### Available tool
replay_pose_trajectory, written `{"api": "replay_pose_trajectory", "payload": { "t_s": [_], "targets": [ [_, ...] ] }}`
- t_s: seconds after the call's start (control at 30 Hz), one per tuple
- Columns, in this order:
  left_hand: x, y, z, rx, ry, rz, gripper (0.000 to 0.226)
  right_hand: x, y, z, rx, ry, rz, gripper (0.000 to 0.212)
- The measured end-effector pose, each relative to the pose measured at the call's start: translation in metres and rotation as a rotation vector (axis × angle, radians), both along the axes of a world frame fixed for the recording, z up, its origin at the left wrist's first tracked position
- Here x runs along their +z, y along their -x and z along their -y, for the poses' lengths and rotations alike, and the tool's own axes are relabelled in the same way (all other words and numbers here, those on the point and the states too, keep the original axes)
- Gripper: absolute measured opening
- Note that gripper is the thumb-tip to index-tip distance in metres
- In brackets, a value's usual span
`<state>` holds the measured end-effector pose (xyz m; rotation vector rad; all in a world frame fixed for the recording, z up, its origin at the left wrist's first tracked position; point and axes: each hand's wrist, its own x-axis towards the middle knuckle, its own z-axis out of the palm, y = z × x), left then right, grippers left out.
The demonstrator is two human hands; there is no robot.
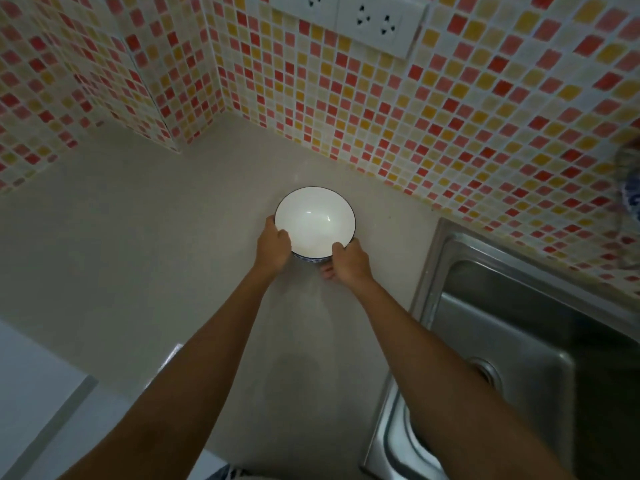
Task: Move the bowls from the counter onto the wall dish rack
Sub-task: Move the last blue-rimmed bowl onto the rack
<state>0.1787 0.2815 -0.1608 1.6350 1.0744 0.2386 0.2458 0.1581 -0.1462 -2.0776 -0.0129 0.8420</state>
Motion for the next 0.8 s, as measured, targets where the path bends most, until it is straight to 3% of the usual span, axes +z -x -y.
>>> {"api": "replay_pose_trajectory", "payload": {
  "t_s": [0.33, 0.6, 0.7, 0.8],
  "targets": [
    [0.023, 0.022, 0.058, -0.047, 0.227, 0.131, 0.025, 0.005, 0.021, 0.087, -0.008, -0.068, -0.010, 0.040],
    [0.048, 0.020, 0.128, -0.223, 0.573, 0.188, 0.058, 0.033, 0.039, 0.169, -0.033, -0.138, 0.055, 0.038],
    [0.065, 0.010, 0.171, -0.295, 0.573, 0.257, 0.066, 0.059, 0.035, 0.218, -0.082, -0.178, 0.096, 0.036],
    [0.075, -0.004, 0.203, -0.344, 0.540, 0.319, 0.060, 0.080, 0.023, 0.262, -0.072, -0.177, 0.149, 0.033]
  ]
}}
